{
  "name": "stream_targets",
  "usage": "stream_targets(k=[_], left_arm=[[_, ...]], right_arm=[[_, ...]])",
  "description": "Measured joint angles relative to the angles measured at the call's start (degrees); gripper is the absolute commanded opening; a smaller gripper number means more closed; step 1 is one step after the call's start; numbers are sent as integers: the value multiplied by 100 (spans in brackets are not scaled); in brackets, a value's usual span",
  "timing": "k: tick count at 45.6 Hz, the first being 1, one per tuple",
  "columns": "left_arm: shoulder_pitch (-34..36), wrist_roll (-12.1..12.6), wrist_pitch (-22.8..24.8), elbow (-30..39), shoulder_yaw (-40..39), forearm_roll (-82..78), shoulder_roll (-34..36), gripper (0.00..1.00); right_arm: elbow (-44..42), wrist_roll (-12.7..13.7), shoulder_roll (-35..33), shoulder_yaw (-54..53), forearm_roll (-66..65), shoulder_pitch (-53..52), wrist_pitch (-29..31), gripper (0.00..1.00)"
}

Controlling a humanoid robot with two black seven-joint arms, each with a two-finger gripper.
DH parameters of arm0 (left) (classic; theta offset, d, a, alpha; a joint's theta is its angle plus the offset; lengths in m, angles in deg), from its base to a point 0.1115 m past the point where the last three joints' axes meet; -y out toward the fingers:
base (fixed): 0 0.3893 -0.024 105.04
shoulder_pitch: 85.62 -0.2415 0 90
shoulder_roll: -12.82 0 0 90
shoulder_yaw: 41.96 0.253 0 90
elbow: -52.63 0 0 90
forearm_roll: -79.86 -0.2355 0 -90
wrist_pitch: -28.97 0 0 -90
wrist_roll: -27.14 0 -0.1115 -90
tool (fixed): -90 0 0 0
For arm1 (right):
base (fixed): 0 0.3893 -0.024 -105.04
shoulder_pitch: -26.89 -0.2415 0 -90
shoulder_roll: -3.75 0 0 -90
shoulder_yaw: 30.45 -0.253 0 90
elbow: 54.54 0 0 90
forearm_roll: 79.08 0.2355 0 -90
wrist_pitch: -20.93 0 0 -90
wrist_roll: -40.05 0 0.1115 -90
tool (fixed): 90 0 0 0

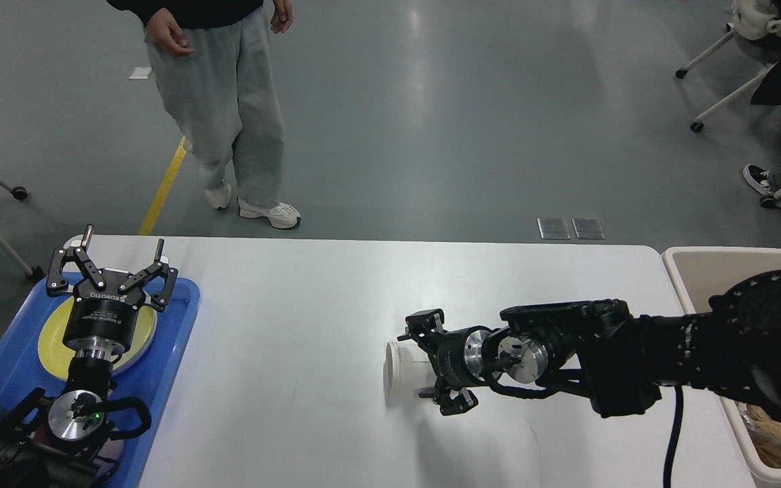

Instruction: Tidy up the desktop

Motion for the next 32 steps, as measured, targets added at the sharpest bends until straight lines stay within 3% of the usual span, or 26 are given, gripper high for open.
stream_targets(k=[19, 23, 26, 32], left_arm=[[0, 0, 0, 0, 0, 0, -2, 96], [0, 0, 0, 0, 0, 0, -4, 96], [0, 0, 0, 0, 0, 0, -5, 96], [0, 0, 0, 0, 0, 0, -5, 96]], right_arm=[[-1502, 14, 676, -362, -194, 772, 77, 94], [-1622, 13, 751, -366, -306, 834, 77, 77], [-1727, 13, 798, -367, -393, 884, 86, 49], [-1714, 16, 785, -367, -652, 901, 144, 6]])
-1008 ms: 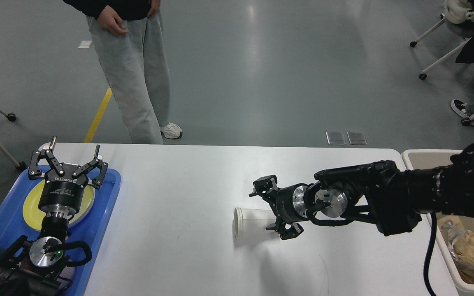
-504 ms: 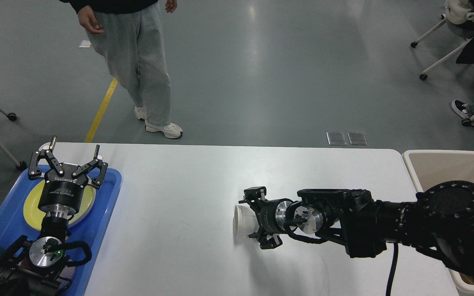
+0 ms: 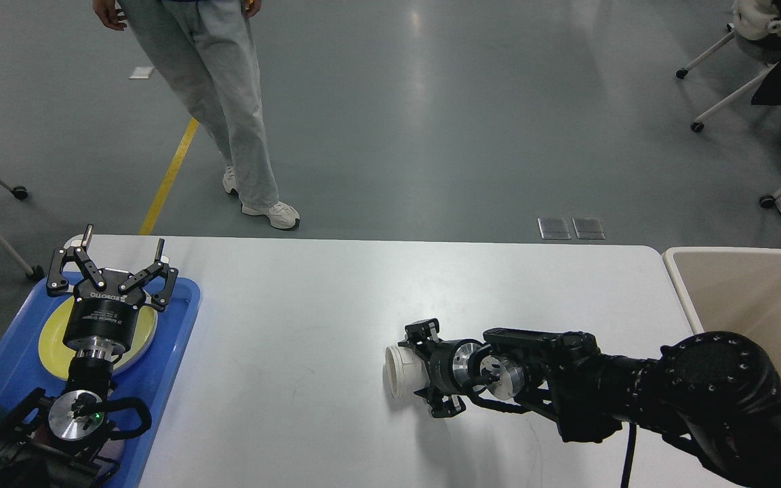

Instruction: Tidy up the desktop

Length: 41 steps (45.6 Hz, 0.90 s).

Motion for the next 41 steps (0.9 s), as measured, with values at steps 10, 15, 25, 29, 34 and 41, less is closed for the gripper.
stream_targets(k=[10, 15, 25, 29, 34, 41], left_arm=[[0, 0, 0, 0, 0, 0, 1, 96], [0, 0, 0, 0, -1, 0, 1, 96], [0, 0, 0, 0, -7, 0, 1, 96], [0, 0, 0, 0, -9, 0, 1, 96], [0, 0, 0, 0, -9, 0, 1, 96], [0, 0, 0, 1, -9, 0, 1, 96]], right_arm=[[114, 35, -87, -2, -298, -80, 232, 0], [189, 81, -176, -14, -297, -138, 264, 0], [471, 104, -321, -25, -256, -259, 220, 0], [554, 109, -340, -25, -253, -325, 218, 0], [1024, 210, -568, 116, -278, -693, 213, 0], [2303, 332, -1006, 1231, -336, -1984, 175, 0]])
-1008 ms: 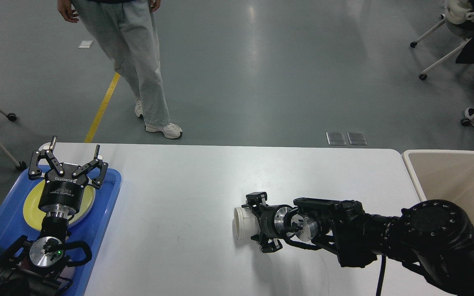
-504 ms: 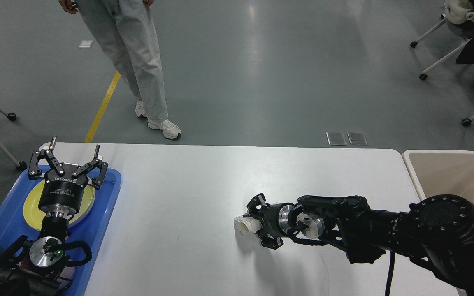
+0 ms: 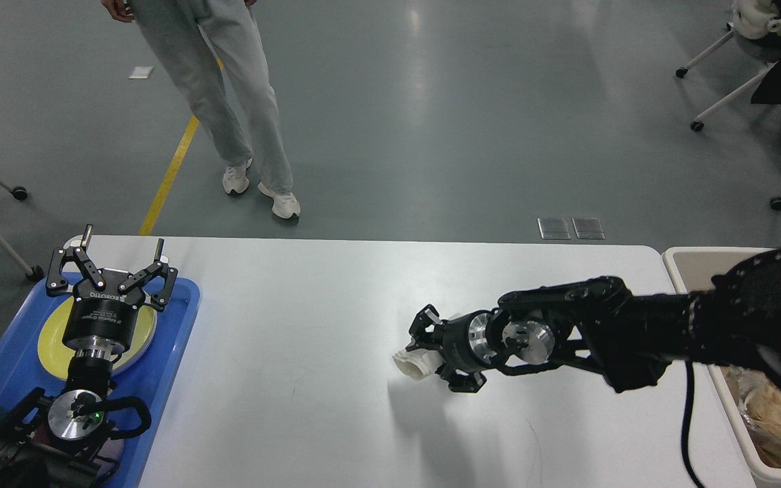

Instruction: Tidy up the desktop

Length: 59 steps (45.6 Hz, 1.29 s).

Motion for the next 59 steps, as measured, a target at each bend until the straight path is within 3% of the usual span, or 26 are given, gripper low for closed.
stream_targets(k=[8, 21, 24, 29, 32, 36, 44, 48, 53, 59], left_arm=[[0, 0, 0, 0, 0, 0, 1, 96], [-3, 0, 0, -1, 0, 1, 7, 96], [-4, 0, 0, -4, 0, 1, 8, 96], [-7, 0, 0, -7, 0, 0, 8, 96], [-7, 0, 0, -7, 0, 0, 8, 96], [-8, 0, 0, -7, 0, 0, 8, 96], [-8, 0, 0, -7, 7, 1, 8, 96], [-7, 0, 0, -7, 9, 1, 8, 96], [-5, 0, 0, -7, 14, -1, 7, 96], [-4, 0, 0, -7, 17, 0, 7, 96]], right_arm=[[1364, -2, -171, 1975, -32, -1852, 239, 0], [3116, -117, -1009, 3936, -1108, -4718, 1874, 0], [3383, -408, -1071, 4343, -1320, -5208, 2125, 0], [3588, -1228, -1064, 5018, -1586, -5686, 2560, 0], [3663, -1505, -1046, 5268, -1715, -5844, 2673, 0], [3728, -1668, -1044, 5434, -1805, -5974, 2710, 0], [3616, -1711, -1246, 5820, -1821, -5999, 2488, 0], [3357, -1673, -1640, 6105, -1823, -5667, 2006, 0], [2642, -1640, -2319, 6250, -1963, -4859, 1546, 0], [1033, -1633, -3127, 6021, -2300, -3498, 1439, 0]])
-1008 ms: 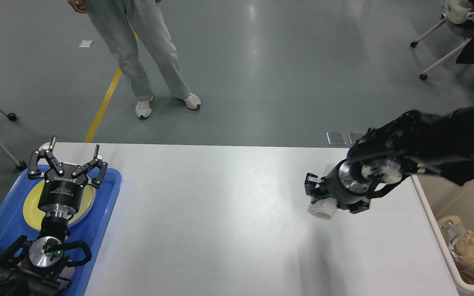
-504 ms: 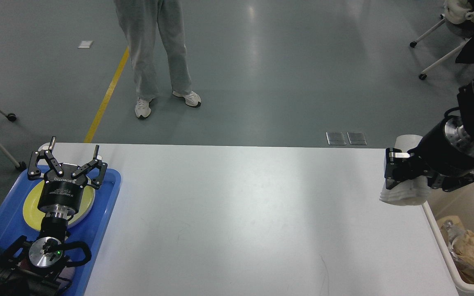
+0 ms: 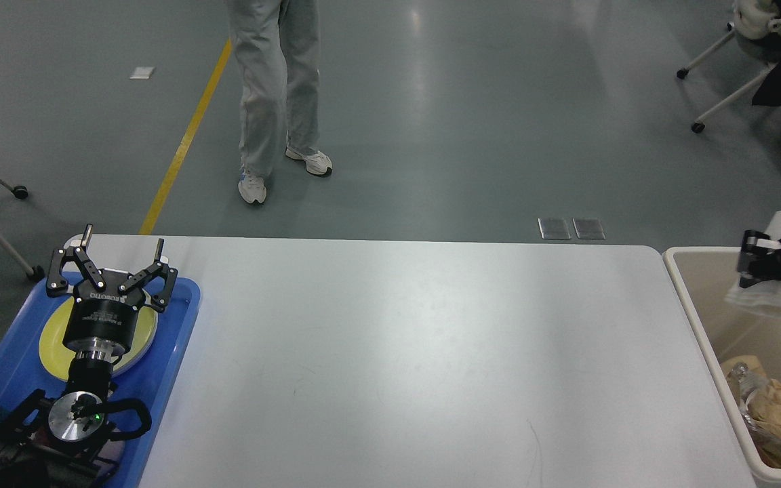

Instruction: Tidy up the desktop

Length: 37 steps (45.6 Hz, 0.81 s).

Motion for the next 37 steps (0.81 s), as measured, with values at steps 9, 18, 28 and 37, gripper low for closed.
stream_targets(k=[9, 18, 28, 37], left_arm=[[1, 0, 0, -2, -1, -1, 0, 96], [1, 0, 0, -1, -7, 0, 0, 96], [4, 0, 0, 2, -8, 0, 0, 96], [5, 0, 0, 2, -8, 0, 0, 96]], right_arm=[[-2723, 82, -572, -1409, -96, 2860, -41, 0], [-5043, 416, -144, -3225, -96, 5672, -355, 0], [-6416, 834, 786, -4068, -82, 7512, -1223, 0], [-6520, 888, 1122, -4478, -22, 7900, -1723, 0]])
